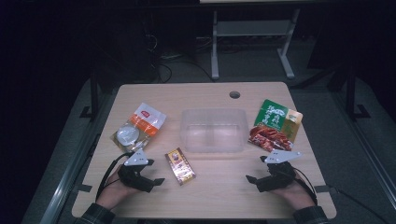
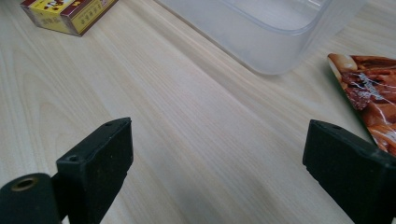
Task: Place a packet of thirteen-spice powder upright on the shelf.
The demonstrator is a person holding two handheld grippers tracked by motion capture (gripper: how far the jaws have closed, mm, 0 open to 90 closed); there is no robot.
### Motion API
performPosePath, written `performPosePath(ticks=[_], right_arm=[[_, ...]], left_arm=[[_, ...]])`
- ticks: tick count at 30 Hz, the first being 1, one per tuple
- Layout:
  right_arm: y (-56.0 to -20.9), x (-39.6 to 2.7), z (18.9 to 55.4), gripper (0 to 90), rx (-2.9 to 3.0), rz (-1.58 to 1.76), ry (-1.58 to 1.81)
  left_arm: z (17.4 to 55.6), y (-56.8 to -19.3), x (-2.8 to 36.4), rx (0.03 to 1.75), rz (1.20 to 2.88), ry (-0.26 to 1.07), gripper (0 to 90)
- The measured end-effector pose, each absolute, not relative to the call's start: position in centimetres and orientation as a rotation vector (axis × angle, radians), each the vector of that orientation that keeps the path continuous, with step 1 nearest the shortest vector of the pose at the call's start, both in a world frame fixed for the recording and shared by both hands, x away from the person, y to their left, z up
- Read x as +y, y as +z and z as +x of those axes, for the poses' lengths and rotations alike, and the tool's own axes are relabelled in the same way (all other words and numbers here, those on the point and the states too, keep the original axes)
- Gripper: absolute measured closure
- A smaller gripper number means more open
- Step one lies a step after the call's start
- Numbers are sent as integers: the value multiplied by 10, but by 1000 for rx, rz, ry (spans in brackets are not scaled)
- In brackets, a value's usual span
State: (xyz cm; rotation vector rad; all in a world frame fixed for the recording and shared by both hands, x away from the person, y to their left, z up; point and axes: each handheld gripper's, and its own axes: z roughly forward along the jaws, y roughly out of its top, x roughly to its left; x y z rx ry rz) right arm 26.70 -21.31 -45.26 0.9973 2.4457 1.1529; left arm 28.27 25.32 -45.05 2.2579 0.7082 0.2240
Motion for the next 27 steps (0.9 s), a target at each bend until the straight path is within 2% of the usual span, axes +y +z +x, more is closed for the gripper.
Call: performPosePath(ticks=[7, 11, 12, 13, 19, 20, 23, 27], right_arm=[[-452, -211, 267, 98, 2456, 985, 1165], [-452, -209, 267, 109, 2466, 970, 1158], [-452, -208, 266, 115, 2475, 961, 1156], [-452, -208, 266, 115, 2475, 961, 1156], [-452, -202, 266, 129, 2492, 927, 1149], [-453, -201, 267, 132, 2498, 920, 1150], [-453, -200, 267, 132, 2501, 927, 1148], [-454, -199, 267, 133, 2506, 912, 1142]], left_arm=[[289, -447, 254, 766, 2244, 224, 257], [293, -442, 256, 795, 2236, 225, 423], [295, -441, 257, 804, 2236, 232, 532], [297, -439, 258, 807, 2237, 237, 532], [309, -440, 261, 872, 2239, 205, 783], [311, -441, 261, 889, 2234, 196, 848], [320, -441, 263, 909, 2228, 196, 896], [333, -441, 262, 937, 2189, 210, 897]])
